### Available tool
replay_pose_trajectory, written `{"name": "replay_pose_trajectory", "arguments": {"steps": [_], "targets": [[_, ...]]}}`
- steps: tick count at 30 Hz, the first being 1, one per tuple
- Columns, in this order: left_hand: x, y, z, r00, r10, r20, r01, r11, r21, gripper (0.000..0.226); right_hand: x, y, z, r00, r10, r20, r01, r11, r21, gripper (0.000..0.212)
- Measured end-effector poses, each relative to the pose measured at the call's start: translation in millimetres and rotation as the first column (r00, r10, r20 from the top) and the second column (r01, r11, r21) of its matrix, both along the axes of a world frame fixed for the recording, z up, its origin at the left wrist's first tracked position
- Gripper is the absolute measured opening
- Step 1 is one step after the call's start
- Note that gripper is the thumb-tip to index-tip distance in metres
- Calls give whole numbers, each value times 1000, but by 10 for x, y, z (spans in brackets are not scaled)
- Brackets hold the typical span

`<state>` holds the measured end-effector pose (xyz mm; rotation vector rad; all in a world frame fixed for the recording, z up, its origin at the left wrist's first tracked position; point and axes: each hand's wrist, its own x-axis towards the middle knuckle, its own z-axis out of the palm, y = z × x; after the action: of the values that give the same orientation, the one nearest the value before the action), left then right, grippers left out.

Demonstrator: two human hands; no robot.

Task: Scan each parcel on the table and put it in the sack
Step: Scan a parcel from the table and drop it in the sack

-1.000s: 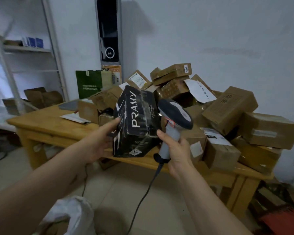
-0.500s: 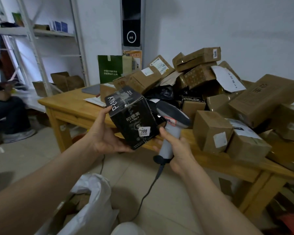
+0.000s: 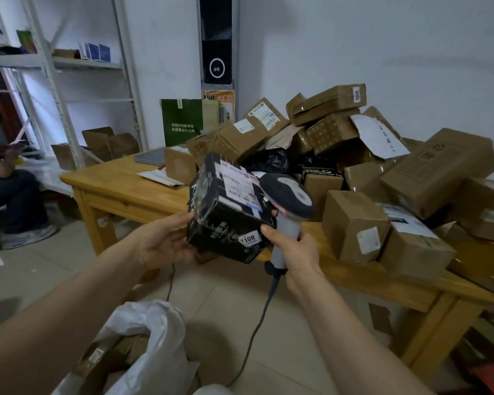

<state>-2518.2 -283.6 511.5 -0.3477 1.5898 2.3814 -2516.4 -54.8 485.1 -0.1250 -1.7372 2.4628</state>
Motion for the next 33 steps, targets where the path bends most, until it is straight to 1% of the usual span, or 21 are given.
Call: {"name": "replay_pose_trajectory", "arguments": {"steps": [1, 3, 5, 8, 10, 13, 15, 17, 19, 20, 22, 23, 24, 27, 28, 30, 32, 33], "targets": [[1, -33, -3, 1000, 21, -16, -23, 997, -78, 64, 13, 9, -18, 1000, -14, -23, 14, 1000, 16, 27], [18, -61, 18, 999, 29, -43, -37, 983, -179, 49, 42, 11, -36, 997, -26, -74, 32, 996, 83, 28], [43, -61, 76, 1000, 1, -28, -8, 969, -245, 45, 65, -10, -45, 994, -18, -109, 34, 990, 140, 28], [65, -16, 172, 998, -43, 48, 54, 968, -245, 64, 89, -69, -55, 989, 24, -148, 4, 983, 184, 27], [71, 14, 157, 997, -48, 60, 65, 940, -334, 74, 102, -113, -63, 988, 53, -145, -20, 975, 219, 27], [95, -10, 103, 999, -23, 44, 37, 940, -339, 72, 126, -159, -69, 987, 107, -116, -78, 970, 230, 27], [98, -129, 138, 999, 8, 31, 3, 941, -338, 69, 146, -171, -55, 987, 132, -95, -103, 960, 261, 23], [89, -325, 240, 999, 25, 32, -10, 919, -393, 76, 166, -162, -23, 982, 172, -82, -136, 935, 328, 18], [68, -525, 344, 999, 6, 36, 16, 832, -555, 90, 191, -151, 14, 964, 260, -50, -219, 890, 401, 18], [63, -612, 390, 999, -11, 47, 39, 768, -640, 89, 203, -156, 24, 954, 300, -23, -262, 864, 430, 19], [65, -737, 496, 999, -7, 52, 44, 651, -758, 66, 225, -199, 21, 936, 350, 27, -316, 806, 501, 21], [54, -801, 543, 999, 8, 52, 36, 611, -791, 60, 241, -235, 11, 930, 366, 45, -334, 785, 522, 21], [47, -860, 591, 998, 12, 58, 40, 580, -813, 61, 259, -274, -3, 923, 381, 59, -354, 777, 520, 20], [6, -1033, 695, 995, 11, 101, 85, 465, -881, 85, 314, -366, -59, 897, 431, 94, -417, 757, 502, 13], [-21, -1094, 702, 994, 20, 108, 89, 422, -902, 84, 335, -382, -69, 886, 451, 102, -433, 730, 529, 11], [0, -1113, 767, 994, 19, 107, 95, 337, -937, 71, 371, -411, -84, 859, 500, 105, -459, 666, 588, 11], [0, -1111, 826, 993, 2, 114, 109, 284, -953, 60, 411, -439, -83, 830, 550, 92, -463, 589, 663, 17], [3, -1109, 852, 992, -5, 129, 125, 266, -956, 60, 427, -451, -90, 826, 559, 78, -441, 554, 706, 21]]}}
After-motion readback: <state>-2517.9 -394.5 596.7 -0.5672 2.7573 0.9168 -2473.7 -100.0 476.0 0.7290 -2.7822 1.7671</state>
